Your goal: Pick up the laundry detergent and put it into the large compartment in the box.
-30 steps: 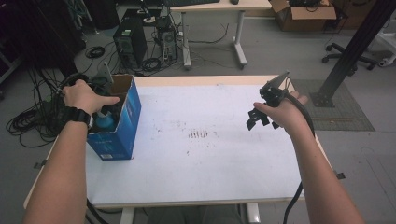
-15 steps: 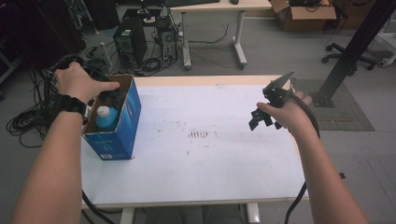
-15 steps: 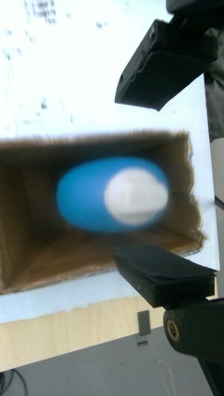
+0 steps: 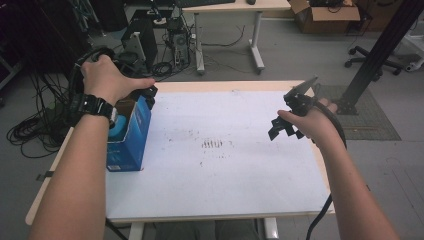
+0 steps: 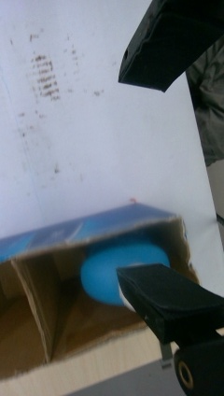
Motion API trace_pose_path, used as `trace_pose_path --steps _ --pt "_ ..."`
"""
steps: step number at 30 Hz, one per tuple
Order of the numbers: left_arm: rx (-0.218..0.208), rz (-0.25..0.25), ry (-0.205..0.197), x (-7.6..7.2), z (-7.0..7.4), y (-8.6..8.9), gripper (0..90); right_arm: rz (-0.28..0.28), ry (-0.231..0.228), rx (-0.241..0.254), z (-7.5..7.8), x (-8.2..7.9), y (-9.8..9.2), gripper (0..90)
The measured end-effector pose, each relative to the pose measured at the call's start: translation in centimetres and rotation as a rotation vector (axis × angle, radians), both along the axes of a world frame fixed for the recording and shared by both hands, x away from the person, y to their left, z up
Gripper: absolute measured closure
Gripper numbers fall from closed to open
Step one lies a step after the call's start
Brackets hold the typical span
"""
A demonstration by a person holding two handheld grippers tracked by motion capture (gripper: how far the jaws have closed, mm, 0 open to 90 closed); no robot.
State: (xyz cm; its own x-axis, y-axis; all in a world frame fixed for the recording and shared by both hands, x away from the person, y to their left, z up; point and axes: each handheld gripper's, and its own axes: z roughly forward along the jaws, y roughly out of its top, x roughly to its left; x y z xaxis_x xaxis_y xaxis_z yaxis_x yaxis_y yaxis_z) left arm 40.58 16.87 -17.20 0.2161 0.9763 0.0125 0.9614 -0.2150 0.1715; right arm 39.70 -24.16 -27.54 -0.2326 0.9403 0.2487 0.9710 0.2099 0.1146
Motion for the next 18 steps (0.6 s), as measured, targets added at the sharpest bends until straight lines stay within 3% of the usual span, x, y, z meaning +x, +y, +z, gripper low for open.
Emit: trace_pose_path --steps 5,18 --pt "-0.015 -0.023 0.0 -0.1 -0.2 -1.5 5.0 -0.002 -0.003 0.001 0.1 -0.2 -0.1 3.8" --pt "-0.049 -0.082 0.021 -0.3 -3.0 -6.4 5.0 -0.004 -0.009 0.007 0.3 -0.8 -0.4 3.8"
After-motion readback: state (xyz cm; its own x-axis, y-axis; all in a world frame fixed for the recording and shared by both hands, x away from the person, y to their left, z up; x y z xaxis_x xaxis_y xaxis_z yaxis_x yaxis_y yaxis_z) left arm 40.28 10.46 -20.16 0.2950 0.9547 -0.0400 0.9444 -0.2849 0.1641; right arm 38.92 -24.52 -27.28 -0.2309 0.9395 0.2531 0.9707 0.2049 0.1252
